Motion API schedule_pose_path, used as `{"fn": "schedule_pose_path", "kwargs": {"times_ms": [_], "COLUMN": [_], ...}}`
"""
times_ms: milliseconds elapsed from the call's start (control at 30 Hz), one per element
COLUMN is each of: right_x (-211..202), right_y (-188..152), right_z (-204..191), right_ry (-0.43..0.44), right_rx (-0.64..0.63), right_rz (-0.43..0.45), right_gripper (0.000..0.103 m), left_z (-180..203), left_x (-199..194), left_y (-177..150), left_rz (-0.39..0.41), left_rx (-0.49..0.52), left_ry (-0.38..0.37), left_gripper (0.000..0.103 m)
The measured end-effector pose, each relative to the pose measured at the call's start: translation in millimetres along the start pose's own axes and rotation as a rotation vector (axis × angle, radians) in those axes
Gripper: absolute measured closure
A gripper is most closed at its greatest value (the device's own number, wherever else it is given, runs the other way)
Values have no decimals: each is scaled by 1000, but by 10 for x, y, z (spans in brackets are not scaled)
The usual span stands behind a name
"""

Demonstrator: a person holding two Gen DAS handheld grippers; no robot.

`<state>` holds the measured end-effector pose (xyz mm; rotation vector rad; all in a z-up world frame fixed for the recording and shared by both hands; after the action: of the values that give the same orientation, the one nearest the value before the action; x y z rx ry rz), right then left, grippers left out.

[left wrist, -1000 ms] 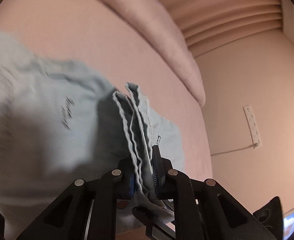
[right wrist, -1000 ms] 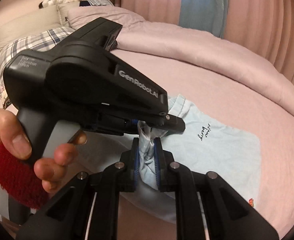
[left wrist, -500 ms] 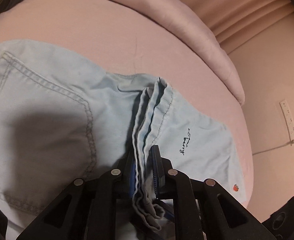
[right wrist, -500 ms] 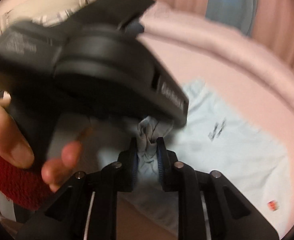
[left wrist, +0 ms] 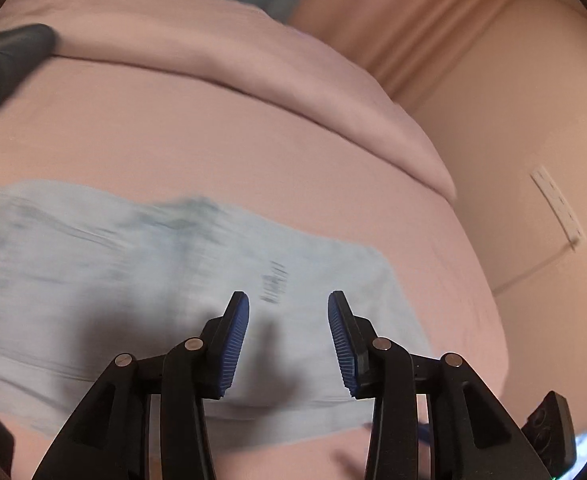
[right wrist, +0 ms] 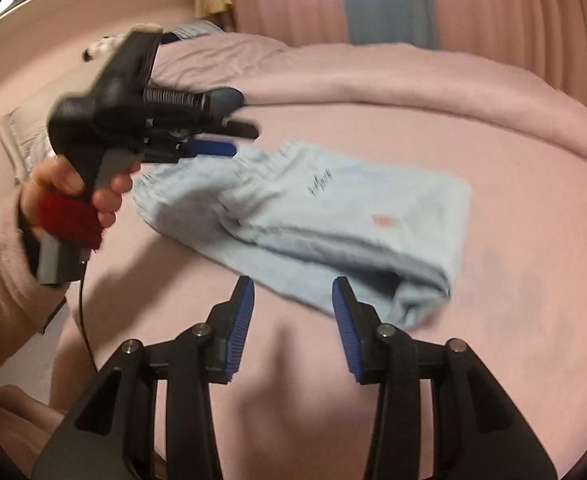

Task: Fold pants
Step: 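Open both tools to lay the folded hems onto the pants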

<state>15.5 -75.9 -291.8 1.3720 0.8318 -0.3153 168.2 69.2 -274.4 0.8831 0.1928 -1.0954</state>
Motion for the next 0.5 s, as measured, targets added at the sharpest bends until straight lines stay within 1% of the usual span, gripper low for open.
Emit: {"fn": "schedule_pose_path", "kwargs": {"times_ms": [33, 100, 133, 167, 200, 233, 267, 300, 333, 367, 400, 433, 500], "right_x": [23, 56, 140, 230, 368, 464, 538, 536, 505, 472, 425, 389, 278], "right_y": [9, 67, 106, 137, 151, 158, 149, 123, 79, 35, -46, -118, -228], "right_z": [-15, -69, -113, -143, -195, -218, -109, 41, 220, 361, 554, 667, 762], "right_ry": [4, 28, 36, 20, -14, -59, -151, -227, -299, -320, -302, -307, -240], "right_rx": [10, 16, 19, 25, 33, 42, 80, 135, 193, 246, 328, 377, 435], "right_rz": [8, 59, 64, 48, 11, -11, -33, -44, -64, -79, -106, -133, -148], "right_gripper": [61, 61, 58, 58, 58, 60, 60, 61, 66, 89, 100, 103, 103], "left_z": [34, 35, 1, -80, -143, -273, -334, -367, -385, -399, -418, -416, -433], "left_x": [113, 324, 383, 456, 493, 560, 568, 520, 502, 502, 467, 479, 445], "left_y": [-21, -71, -94, -124, -155, -207, -235, -245, -248, -251, -282, -282, -309], "left_rz": [-25, -74, -86, -99, -114, -149, -146, -122, -125, -126, -127, -124, -113], "left_rx": [2, -19, -28, -33, -42, -67, -77, -74, -71, -71, -71, -72, -79], "left_ry": [-11, -12, 1, 66, 119, 190, 185, 170, 179, 183, 175, 171, 168], "left_gripper": [64, 64, 64, 64, 64, 64, 67, 71, 73, 75, 75, 75, 75]}}
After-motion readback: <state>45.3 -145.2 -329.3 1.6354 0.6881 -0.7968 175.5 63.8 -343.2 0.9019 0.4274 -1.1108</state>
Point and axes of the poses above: each gripper's, at about its wrist camera, not at the fingertips, and x roughly the way its jaws point, z to its right, y to its top, the point moved 3 cm from there along x, roughly the way its jaws point, and after that the axes turned 12 degrees about -y, right-handed, at the moved point
